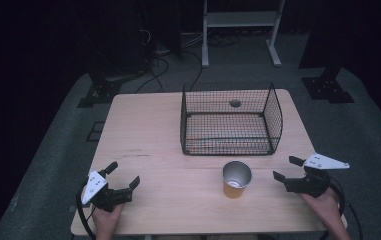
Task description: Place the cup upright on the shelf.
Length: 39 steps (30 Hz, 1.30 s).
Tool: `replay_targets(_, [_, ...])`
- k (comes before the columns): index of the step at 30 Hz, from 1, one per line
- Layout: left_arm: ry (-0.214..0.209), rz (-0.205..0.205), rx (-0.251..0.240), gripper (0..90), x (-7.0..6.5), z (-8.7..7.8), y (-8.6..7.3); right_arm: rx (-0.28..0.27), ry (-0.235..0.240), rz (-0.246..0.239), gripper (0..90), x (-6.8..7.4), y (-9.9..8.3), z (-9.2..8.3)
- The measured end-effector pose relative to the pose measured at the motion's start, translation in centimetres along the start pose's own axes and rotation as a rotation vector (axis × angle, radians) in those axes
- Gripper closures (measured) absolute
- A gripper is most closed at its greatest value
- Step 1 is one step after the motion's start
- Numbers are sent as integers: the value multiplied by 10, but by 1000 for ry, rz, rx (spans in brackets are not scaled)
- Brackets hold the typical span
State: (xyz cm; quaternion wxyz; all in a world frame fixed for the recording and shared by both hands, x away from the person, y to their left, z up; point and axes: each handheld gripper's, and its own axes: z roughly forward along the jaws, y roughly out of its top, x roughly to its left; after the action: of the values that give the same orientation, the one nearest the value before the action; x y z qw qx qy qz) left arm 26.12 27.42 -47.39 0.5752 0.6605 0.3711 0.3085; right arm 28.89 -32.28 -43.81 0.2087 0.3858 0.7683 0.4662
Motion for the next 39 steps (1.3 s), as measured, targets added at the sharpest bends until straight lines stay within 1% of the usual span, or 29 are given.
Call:
replay_targets(2, [0, -1, -1, 23, 0, 0, 0, 0, 8, -9, 135, 4, 1, 1])
replay_targets(5, [-1, -1, -1, 23, 0, 0, 0, 7, 15, -35, 135, 12, 1, 4])
replay_targets(9, [-2, -1, -3, 22, 0, 0, 0, 17, 23, -54, 135, 19, 1, 6])
replay_targets(14, [-1, 0, -2, 22, 0, 0, 0, 19, 38, -52, 135, 24, -2, 9])
replay_targets(16, [-2, -2, -2, 22, 0, 0, 0, 27, 39, -62, 135, 28, -4, 11])
replay_targets(23, [-1, -2, -2, 22, 0, 0, 0, 25, 66, -66, 135, 39, -8, 10])
replay_targets(25, [-2, -1, -3, 22, 0, 0, 0, 25, 68, -66, 135, 41, -8, 10])
replay_targets(26, [-2, -1, -3, 22, 0, 0, 0, 25, 76, -63, 134, 42, -9, 9])
replay_targets(27, [-2, -1, -2, 22, 0, 0, 0, 21, 97, -63, 134, 47, -11, 8])
replay_targets(28, [-2, -1, -2, 22, 0, 0, 0, 22, 104, -66, 134, 50, -12, 8])
replay_targets(31, [-1, 0, -2, 22, 0, 0, 0, 25, 113, -83, 132, 59, -13, 8])
replay_targets(32, [-1, 0, -2, 22, 0, 0, 0, 25, 113, -83, 132, 59, -13, 8])
replay_targets(33, [-1, 0, -2, 22, 0, 0, 0, 27, 135, -84, 130, 65, -15, 9])
replay_targets(36, [-1, 1, -1, 22, 0, 0, 0, 31, 139, -92, 124, 73, -16, 11])
replay_targets(38, [-2, 1, -3, 22, 0, 0, 0, 35, 151, -95, 116, 77, -16, 12])
replay_targets(39, [-1, 1, -3, 22, 0, 0, 0, 35, 146, -99, 104, 79, -16, 12])
